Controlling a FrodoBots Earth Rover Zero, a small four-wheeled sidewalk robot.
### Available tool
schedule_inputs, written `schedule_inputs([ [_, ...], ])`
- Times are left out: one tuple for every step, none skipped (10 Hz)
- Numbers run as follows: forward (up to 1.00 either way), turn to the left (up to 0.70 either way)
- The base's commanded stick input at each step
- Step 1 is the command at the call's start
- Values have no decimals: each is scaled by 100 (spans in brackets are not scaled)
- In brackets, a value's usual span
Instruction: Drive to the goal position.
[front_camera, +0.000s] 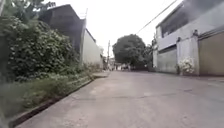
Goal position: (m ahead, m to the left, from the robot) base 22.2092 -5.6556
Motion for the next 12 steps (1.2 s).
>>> schedule_inputs([
  [70,-30],
  [70,-4],
  [70,0],
  [70,0],
  [70,0],
  [70,0],
  [70,0],
  [70,0],
  [70,0],
  [70,0],
  [70,0],
  [70,0],
])
